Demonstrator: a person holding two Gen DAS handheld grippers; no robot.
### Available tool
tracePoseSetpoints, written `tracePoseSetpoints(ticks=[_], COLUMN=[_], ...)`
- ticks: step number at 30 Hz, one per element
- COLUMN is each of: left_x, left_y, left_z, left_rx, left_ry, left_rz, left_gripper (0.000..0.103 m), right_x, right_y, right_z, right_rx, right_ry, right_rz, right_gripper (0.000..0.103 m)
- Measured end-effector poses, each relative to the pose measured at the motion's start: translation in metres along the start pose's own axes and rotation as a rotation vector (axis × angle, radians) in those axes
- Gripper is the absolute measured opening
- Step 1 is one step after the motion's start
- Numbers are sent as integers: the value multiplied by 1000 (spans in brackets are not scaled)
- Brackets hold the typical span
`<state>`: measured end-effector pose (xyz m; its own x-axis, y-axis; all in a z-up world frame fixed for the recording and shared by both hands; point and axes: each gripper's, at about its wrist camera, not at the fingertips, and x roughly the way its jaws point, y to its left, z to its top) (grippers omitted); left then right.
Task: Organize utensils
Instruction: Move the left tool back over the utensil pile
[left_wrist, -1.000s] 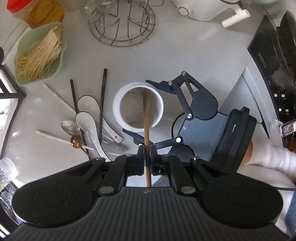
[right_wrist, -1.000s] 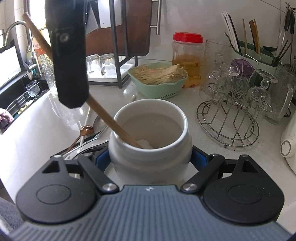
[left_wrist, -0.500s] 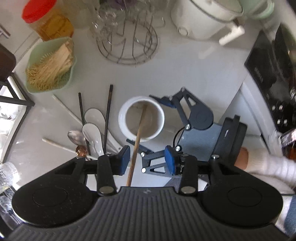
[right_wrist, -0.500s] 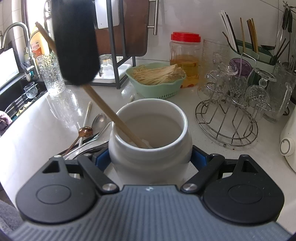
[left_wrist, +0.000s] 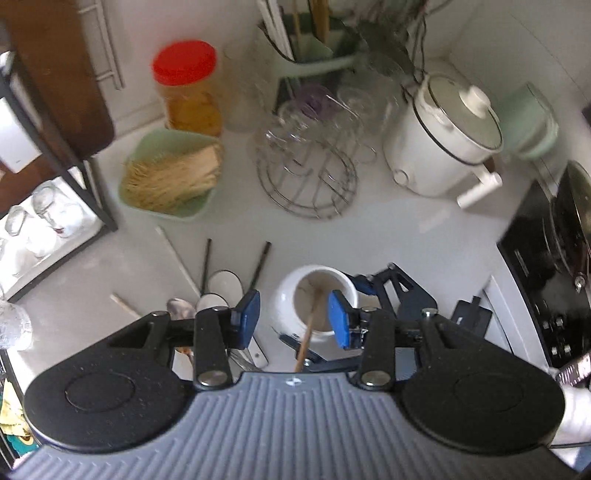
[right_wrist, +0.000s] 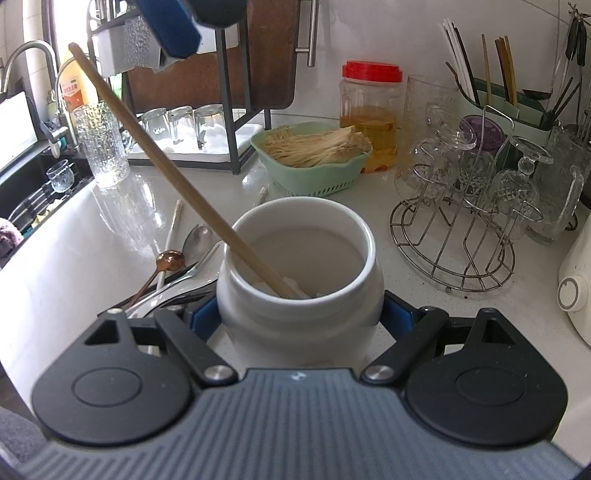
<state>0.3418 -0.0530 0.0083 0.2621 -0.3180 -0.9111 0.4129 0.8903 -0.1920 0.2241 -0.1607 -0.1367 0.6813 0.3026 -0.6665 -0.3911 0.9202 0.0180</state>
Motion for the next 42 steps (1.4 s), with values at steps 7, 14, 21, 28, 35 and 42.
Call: tracePoseSetpoints(ticks=[7, 14, 21, 28, 35, 42], left_x=[-5, -16, -16, 2, 23, 49], left_y=[14, 32, 56, 76, 83, 86], left_z=[-33, -61, -96, -130, -152, -163], left_rx=[-65, -144, -258, -361, -422, -458], left_ry=[-113, -226, -286, -296, -291, -270], left_rz=[50, 86, 107, 107, 70, 45], left_gripper=[47, 47, 47, 47, 46, 46], right_x=[1, 0, -2, -5, -5, -6], right_y=[0, 0, -1, -2, -2, -3], right_z=[1, 0, -1, -4, -3, -3], right_rx=[-2, 5, 13, 27, 38, 38], right_ry=[6, 7, 9, 9, 20, 34], right_rz=[0, -5, -14, -25, -35, -34], right_gripper=[91, 91, 91, 91, 91, 91])
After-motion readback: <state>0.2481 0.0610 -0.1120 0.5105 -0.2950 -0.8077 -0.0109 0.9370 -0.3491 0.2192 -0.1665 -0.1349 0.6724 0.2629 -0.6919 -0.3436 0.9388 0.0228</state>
